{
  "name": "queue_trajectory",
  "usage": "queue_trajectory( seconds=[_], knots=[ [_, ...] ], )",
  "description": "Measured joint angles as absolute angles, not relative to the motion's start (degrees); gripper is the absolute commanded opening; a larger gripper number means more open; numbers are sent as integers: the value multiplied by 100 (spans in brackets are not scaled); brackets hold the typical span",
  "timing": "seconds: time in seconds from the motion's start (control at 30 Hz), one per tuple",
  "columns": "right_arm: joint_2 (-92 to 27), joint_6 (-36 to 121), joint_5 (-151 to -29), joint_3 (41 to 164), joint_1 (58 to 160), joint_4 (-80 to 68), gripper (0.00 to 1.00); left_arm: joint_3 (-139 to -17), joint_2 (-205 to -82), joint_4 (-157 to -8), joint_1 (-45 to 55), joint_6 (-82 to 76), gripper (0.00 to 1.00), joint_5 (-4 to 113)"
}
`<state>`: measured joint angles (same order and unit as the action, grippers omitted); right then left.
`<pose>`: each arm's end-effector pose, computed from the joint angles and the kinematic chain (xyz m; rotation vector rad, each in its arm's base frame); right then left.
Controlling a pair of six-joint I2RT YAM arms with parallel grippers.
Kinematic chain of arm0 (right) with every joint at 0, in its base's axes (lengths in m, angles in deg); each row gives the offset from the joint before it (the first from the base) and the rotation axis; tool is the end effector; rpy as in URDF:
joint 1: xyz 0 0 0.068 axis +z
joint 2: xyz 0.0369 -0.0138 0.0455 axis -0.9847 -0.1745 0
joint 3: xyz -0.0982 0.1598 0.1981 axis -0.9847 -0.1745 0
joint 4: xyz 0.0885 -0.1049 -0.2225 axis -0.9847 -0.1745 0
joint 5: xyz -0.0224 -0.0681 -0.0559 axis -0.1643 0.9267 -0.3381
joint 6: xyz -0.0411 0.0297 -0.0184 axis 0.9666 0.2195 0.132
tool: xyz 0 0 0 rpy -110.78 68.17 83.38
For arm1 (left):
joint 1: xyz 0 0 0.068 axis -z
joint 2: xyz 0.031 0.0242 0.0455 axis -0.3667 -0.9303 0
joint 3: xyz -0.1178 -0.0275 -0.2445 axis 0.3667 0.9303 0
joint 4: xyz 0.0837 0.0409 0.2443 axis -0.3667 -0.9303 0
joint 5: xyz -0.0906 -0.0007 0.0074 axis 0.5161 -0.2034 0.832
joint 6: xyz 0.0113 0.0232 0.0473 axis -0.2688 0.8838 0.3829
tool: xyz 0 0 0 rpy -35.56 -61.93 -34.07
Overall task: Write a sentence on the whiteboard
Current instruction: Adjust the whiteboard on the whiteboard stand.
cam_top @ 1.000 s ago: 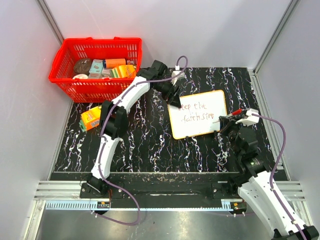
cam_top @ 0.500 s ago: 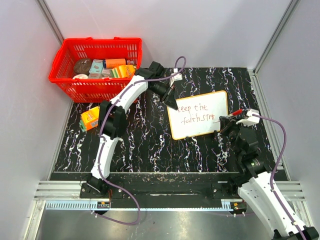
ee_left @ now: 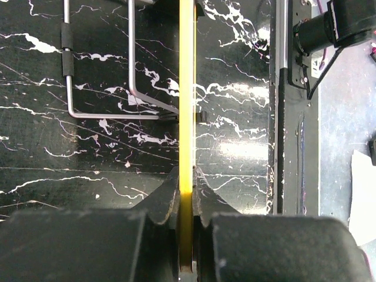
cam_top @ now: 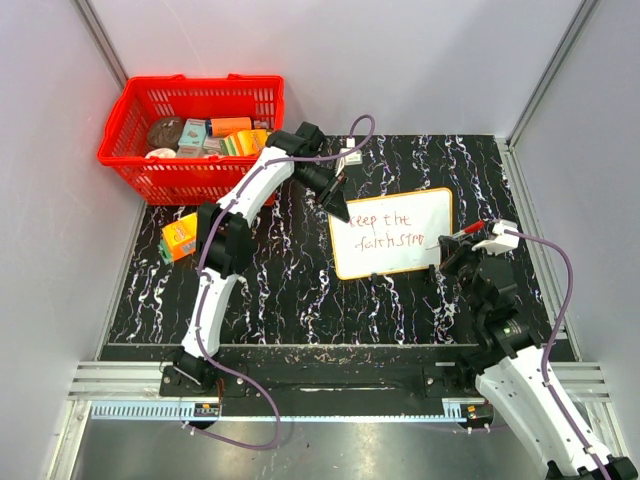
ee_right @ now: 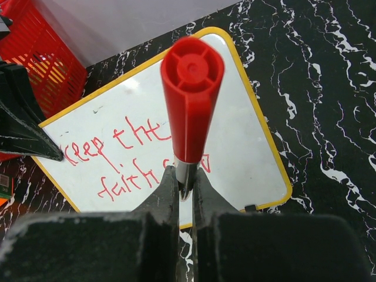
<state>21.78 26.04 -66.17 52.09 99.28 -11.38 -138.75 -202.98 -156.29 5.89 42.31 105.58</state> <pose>0.1339 0.0367 0.2704 0.2670 1.6905 0.3223 0.4116 -0.2478 0.2606 1.4298 2.0345 -1.3876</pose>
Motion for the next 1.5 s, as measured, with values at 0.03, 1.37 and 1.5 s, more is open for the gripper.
queue_trajectory(
  seconds=[0.03, 1.37, 1.5],
  knots=[
    [2193, 2604, -6624, 5209, 9928, -1153, 0, -13895, -20298, -15675, 589, 4285, 0, 10547],
    [2628, 2499, -6796, 5211, 9928, -1518, 0, -13434, -20300, -14727, 1345, 3365, 69, 8443],
    [2637, 2499, -6796, 5211, 9928, -1520, 0, -13108, -20097, -14344, 1384, 3214, 82, 7986]
  ],
)
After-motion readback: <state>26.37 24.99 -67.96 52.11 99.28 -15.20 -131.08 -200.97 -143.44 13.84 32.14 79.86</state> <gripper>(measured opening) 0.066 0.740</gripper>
